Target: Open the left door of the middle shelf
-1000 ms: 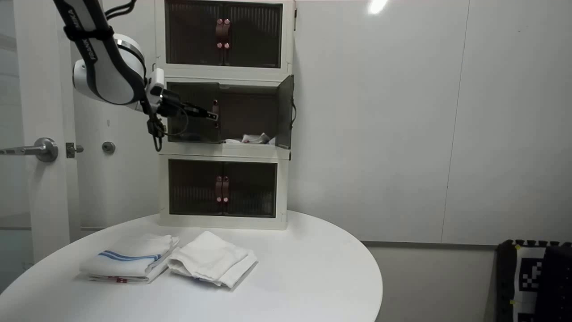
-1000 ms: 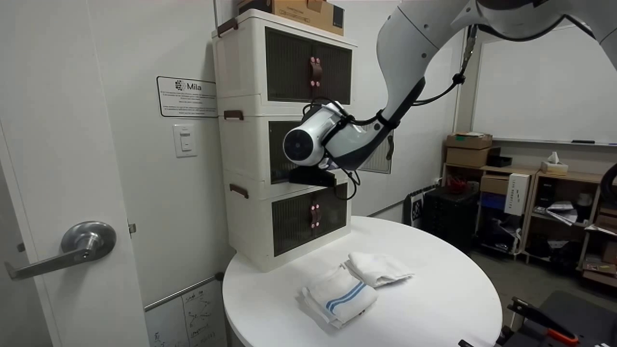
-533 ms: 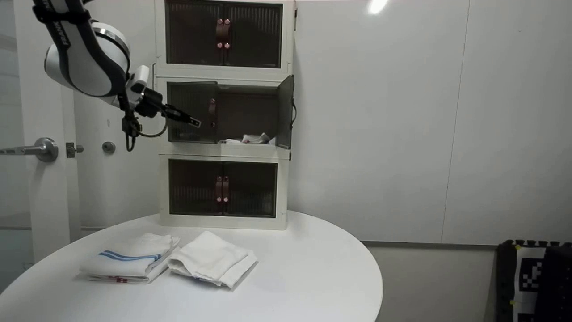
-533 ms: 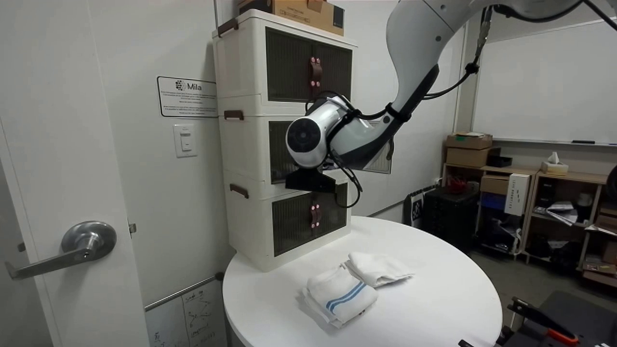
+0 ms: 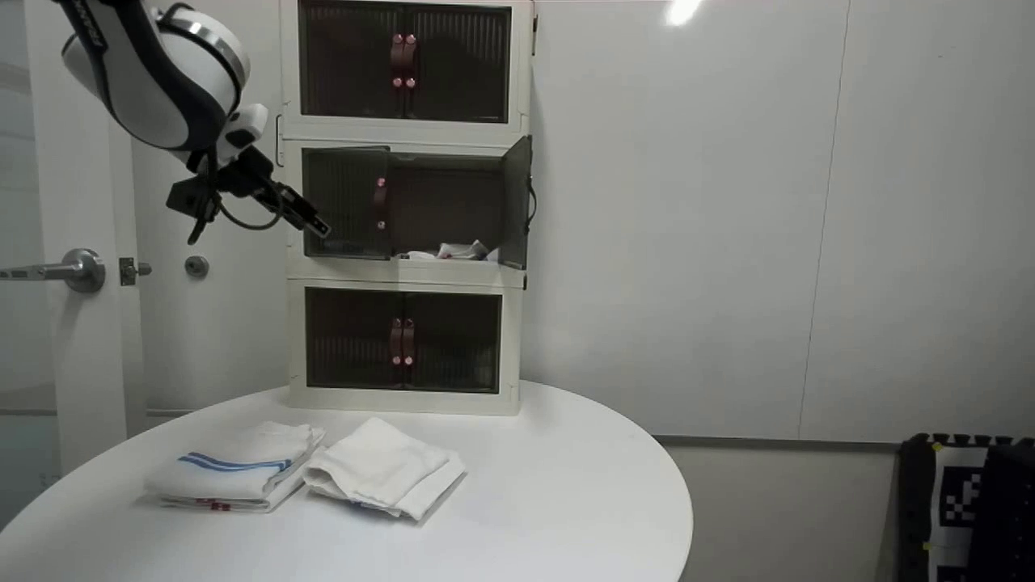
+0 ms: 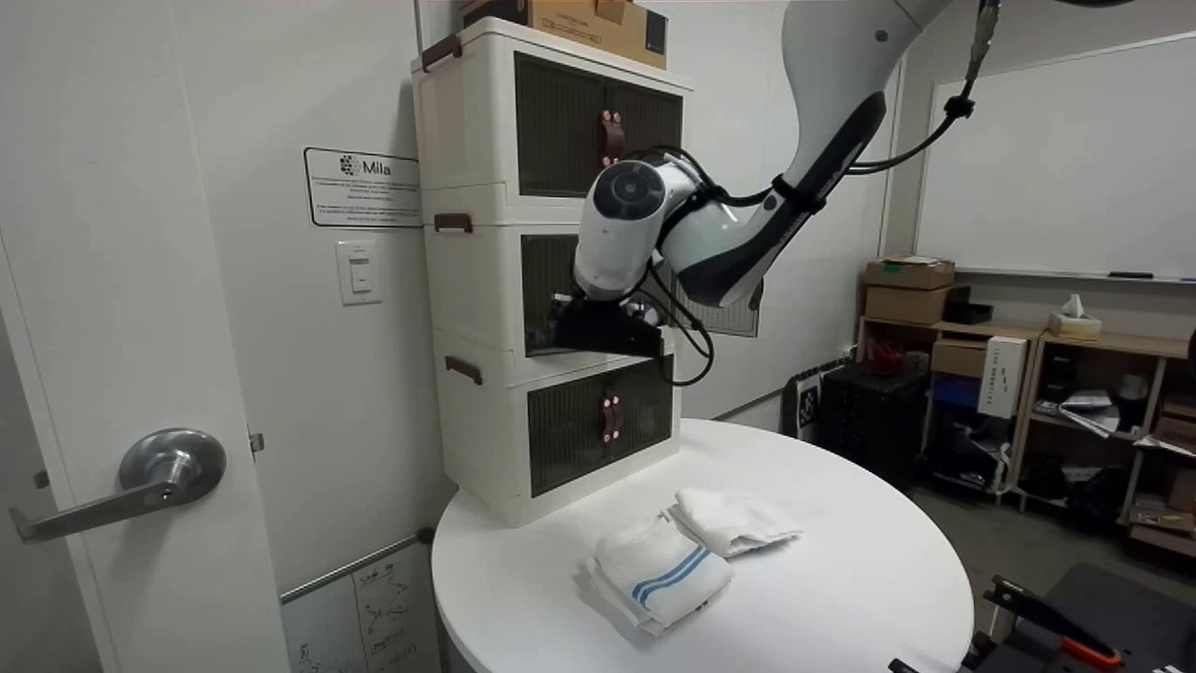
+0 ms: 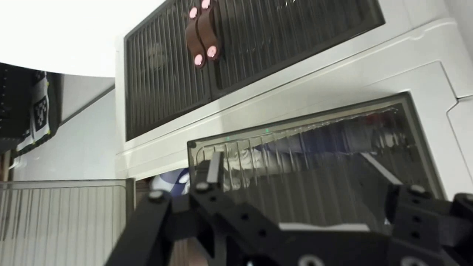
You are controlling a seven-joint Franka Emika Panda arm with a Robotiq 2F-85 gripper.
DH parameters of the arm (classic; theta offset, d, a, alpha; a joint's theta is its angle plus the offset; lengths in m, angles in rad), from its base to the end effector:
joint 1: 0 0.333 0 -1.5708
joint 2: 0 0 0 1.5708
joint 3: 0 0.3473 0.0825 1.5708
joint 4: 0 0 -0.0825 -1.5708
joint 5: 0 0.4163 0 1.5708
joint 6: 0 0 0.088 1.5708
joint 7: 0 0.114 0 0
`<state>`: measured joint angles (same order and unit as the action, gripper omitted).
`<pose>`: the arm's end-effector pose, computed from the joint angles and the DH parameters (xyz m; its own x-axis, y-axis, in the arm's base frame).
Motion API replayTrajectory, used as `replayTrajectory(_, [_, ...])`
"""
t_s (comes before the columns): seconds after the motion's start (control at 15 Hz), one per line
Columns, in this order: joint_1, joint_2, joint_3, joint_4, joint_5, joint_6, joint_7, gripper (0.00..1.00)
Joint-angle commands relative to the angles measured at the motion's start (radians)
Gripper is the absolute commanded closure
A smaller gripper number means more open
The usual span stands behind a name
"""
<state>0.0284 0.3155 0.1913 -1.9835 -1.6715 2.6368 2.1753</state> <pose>0.6375 0.1587 0.3305 0.4566 -0.3735 0.8075 -0.4508 -0.8796 -0.1520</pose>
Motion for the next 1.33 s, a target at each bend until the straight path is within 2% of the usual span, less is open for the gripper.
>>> replayTrajectory(0.0, [-0.017, -0.110, -0.032, -0.104, 0.148, 0.132, -0.276, 0.00])
replayTrajectory(0.2, [-0.001, -0.144, -0.052, -0.087, 0.194, 0.110, -0.506, 0.00])
replayTrajectory(0.53, [-0.006, -0.159, -0.056, -0.034, 0.289, 0.214, -0.867, 0.00])
replayTrajectory(0.73, [-0.012, -0.157, -0.054, -0.015, 0.510, 0.313, -1.082, 0.00])
replayTrajectory(0.8, [-0.089, -0.156, 0.026, -0.005, 0.604, 0.311, -1.156, 0.00])
replayTrajectory(1.0, [-0.153, -0.155, 0.136, 0.061, 0.866, 0.139, -1.294, 0.00])
replayTrajectory(1.07, [-0.161, -0.158, 0.156, 0.104, 0.951, 0.059, -1.344, 0.00])
replayTrajectory(1.2, [-0.143, -0.159, 0.148, 0.212, 1.108, -0.112, -1.422, 0.00])
replayTrajectory(1.27, [-0.143, -0.161, 0.135, 0.124, 1.004, 0.008, -1.356, 0.00])
